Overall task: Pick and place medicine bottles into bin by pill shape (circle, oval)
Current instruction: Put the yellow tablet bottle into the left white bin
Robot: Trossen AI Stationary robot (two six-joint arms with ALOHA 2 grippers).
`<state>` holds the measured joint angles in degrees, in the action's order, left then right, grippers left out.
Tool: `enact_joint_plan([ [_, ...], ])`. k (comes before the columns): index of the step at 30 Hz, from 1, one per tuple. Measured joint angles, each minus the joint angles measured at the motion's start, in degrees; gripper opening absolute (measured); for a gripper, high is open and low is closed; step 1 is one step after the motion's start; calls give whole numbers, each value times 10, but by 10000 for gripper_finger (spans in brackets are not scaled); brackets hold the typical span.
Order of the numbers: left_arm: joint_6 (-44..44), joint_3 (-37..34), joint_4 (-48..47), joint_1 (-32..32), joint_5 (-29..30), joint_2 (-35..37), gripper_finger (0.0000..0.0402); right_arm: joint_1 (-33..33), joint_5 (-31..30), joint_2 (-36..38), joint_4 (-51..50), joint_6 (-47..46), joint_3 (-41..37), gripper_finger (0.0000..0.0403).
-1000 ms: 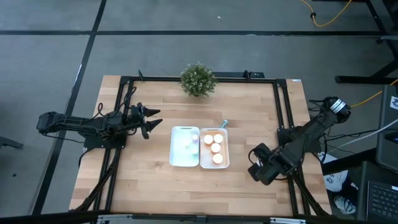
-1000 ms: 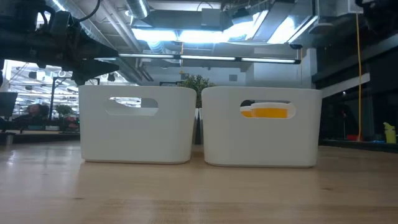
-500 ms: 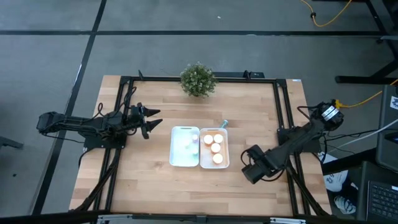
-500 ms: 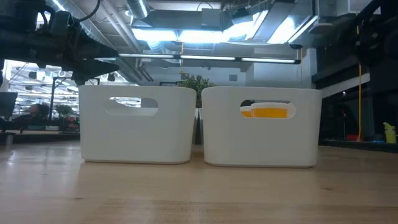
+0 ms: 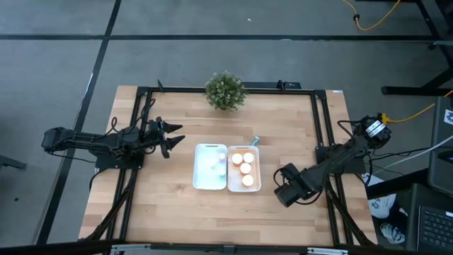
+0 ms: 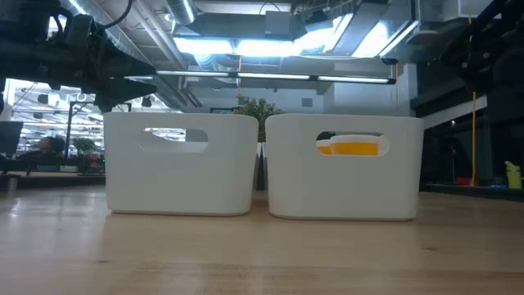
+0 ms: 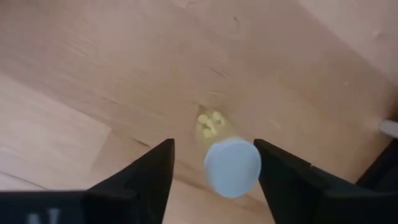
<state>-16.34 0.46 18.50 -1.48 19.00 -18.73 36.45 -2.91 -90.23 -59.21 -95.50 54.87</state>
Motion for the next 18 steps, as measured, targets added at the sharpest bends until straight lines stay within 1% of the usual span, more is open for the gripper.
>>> enact_joint_plan([
  [6,0,0,0,0,0,0,255,-1,0,0,0,0,0,186],
  [12,0,0,0,0,0,0,255,-1,15,0,-3,-1,0,158],
  [18,0,0,0,0,0,0,255,-1,15,0,-3,-2,0,131],
])
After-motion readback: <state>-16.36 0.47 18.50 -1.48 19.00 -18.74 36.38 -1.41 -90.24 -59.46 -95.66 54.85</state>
